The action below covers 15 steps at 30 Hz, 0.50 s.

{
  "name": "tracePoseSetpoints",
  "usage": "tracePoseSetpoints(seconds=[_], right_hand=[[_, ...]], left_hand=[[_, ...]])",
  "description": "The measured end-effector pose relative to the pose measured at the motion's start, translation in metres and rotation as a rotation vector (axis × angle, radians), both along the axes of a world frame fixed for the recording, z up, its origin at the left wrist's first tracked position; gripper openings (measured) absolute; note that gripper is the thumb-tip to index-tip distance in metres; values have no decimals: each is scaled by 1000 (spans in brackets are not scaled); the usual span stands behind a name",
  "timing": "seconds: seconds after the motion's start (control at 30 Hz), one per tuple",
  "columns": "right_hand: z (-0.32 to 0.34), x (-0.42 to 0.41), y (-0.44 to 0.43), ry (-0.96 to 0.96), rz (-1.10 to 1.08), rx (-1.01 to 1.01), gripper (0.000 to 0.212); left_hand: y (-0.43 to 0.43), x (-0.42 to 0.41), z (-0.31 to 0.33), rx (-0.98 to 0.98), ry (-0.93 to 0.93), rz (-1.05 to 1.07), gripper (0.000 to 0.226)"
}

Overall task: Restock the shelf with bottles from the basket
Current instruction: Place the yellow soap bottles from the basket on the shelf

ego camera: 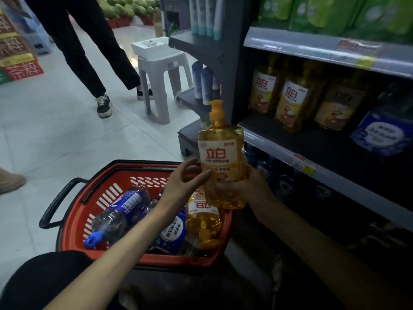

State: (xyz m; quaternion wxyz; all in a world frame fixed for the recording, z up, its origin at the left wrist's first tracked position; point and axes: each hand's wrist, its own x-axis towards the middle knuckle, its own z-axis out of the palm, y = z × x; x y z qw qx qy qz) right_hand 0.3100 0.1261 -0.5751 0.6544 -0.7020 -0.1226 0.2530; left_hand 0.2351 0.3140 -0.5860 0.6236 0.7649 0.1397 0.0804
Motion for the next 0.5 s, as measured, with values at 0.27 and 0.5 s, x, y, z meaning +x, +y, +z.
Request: tracePoseSetpoints(seconds=[0.27, 0.5], right_hand=[[0, 3, -41, 11, 11, 70, 70], [-4, 5, -77, -54, -122, -25, 73]], left_hand=[[-34, 18, 0, -150, 14, -144, 54], [-71, 37, 10, -101, 6, -191, 53]])
